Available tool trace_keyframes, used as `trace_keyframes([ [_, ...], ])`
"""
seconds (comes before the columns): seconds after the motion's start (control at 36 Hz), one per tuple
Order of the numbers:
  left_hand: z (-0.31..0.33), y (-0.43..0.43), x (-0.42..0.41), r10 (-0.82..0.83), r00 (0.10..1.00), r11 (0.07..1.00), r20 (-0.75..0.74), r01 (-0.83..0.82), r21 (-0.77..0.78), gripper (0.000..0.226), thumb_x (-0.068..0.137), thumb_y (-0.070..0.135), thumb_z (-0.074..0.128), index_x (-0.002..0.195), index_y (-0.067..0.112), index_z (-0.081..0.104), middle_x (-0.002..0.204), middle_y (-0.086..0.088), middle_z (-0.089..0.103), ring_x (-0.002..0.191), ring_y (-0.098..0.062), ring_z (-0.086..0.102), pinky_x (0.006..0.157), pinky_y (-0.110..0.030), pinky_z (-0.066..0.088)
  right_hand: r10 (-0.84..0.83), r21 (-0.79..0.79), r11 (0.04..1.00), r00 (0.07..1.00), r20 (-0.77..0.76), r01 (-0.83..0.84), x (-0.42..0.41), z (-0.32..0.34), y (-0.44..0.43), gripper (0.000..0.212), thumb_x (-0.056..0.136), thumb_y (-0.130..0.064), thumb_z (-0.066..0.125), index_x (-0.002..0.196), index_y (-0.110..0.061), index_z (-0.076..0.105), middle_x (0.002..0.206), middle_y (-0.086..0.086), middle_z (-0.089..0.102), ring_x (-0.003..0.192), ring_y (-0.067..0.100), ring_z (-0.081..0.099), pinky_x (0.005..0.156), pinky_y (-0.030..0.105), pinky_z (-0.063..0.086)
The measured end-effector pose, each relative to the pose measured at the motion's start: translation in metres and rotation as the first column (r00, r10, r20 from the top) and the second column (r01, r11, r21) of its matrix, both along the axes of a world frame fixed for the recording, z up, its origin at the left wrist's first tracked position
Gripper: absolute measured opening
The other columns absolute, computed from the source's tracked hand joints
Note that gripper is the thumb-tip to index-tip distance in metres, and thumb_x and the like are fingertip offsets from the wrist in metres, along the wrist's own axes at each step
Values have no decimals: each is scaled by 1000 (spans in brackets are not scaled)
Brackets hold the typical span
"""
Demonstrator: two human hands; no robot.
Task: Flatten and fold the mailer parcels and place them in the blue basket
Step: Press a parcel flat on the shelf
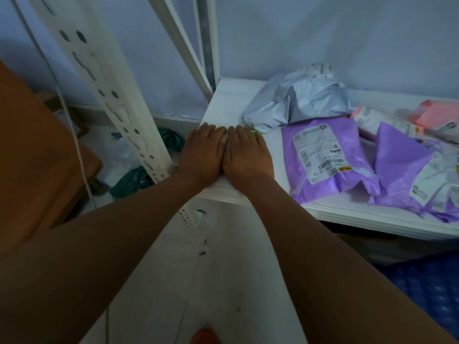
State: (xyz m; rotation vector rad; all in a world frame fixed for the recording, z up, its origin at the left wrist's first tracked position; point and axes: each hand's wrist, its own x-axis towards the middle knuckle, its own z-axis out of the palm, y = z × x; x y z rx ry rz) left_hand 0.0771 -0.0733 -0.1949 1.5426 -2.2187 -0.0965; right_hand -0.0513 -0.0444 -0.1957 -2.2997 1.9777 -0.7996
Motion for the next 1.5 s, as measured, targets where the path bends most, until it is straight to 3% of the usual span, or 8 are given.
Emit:
trace_keyframes([
  [0.14, 0, 0, -1, 19, 1000, 1000, 13, -19, 15, 43, 105, 33, 18, 116, 16, 56, 115, -7, 59, 112, -27, 51, 104, -46, 38, 28, 64, 998, 999, -38, -26, -4, -3, -4, 64, 97, -34, 12, 146, -5, 42, 150, 17, 44, 144, 30, 35, 121, 44, 21],
  [0.22, -2, -1, 1, 34, 999, 999, 41, -36, 37, 42, 105, 34, 18, 115, 17, 55, 119, -8, 58, 120, -29, 49, 107, -47, 36, 10, -7, 1000, 998, -59, -11, -3, -7, -7, 51, 100, -28, 20, 126, -5, 57, 125, 15, 59, 123, 33, 52, 111, 44, 33],
  [0.39, -2, 0, 1, 31, 998, 997, 53, -35, 65, 53, 104, 38, 12, 132, 15, 51, 147, -13, 46, 144, -29, 32, 119, -47, 23, -1, -27, 1000, 999, -49, 0, -2, -6, -6, 46, 101, -27, 22, 120, -7, 59, 120, 13, 61, 119, 31, 54, 109, 43, 36],
  [0.75, 5, 8, 1, 88, 993, 991, 73, -79, -112, 58, 102, 37, 13, 151, 17, 37, 161, -9, 28, 152, -22, 14, 124, -42, 0, 27, 21, 999, 994, -103, -25, -1, 5, 3, 60, 103, -37, 14, 151, -9, 37, 159, 12, 32, 150, 24, 23, 124, 40, 14],
  [0.97, 5, 7, 0, 22, 1000, 1000, -15, -21, 12, 54, 102, 32, 18, 129, 6, 57, 131, -15, 60, 126, -29, 51, 112, -44, 33, 62, 148, 988, 993, -98, -47, -2, 1, -1, 57, 105, -36, 15, 154, -10, 28, 161, 11, 29, 150, 23, 22, 124, 40, 14],
  [1.17, 4, 4, 2, 31, 999, 999, -17, -31, 18, 45, 103, 29, 22, 121, 10, 59, 116, -11, 63, 109, -28, 56, 101, -47, 42, 55, 131, 991, 993, -104, -41, 0, 1, 0, 66, 99, -39, 8, 152, -8, 34, 158, 14, 34, 148, 26, 28, 122, 42, 18],
  [1.33, 3, 2, -2, 10, 999, 999, -40, -11, -35, 39, 105, 26, 26, 121, 10, 59, 113, -10, 64, 103, -25, 57, 98, -46, 44, 15, 86, 996, 988, -152, -2, -2, 2, -3, 59, 105, -37, 15, 158, -12, 16, 166, 9, 10, 153, 21, 6, 124, 40, 7],
  [1.5, -1, 4, 0, 72, 997, 997, 4, -72, 1, 54, 103, 34, 20, 146, 12, 44, 158, -13, 32, 149, -28, 23, 123, -45, 15, 50, 97, 995, 992, -115, -39, -1, 0, 1, 60, 103, -36, 12, 156, -10, 24, 164, 10, 19, 153, 22, 11, 124, 40, 8],
])
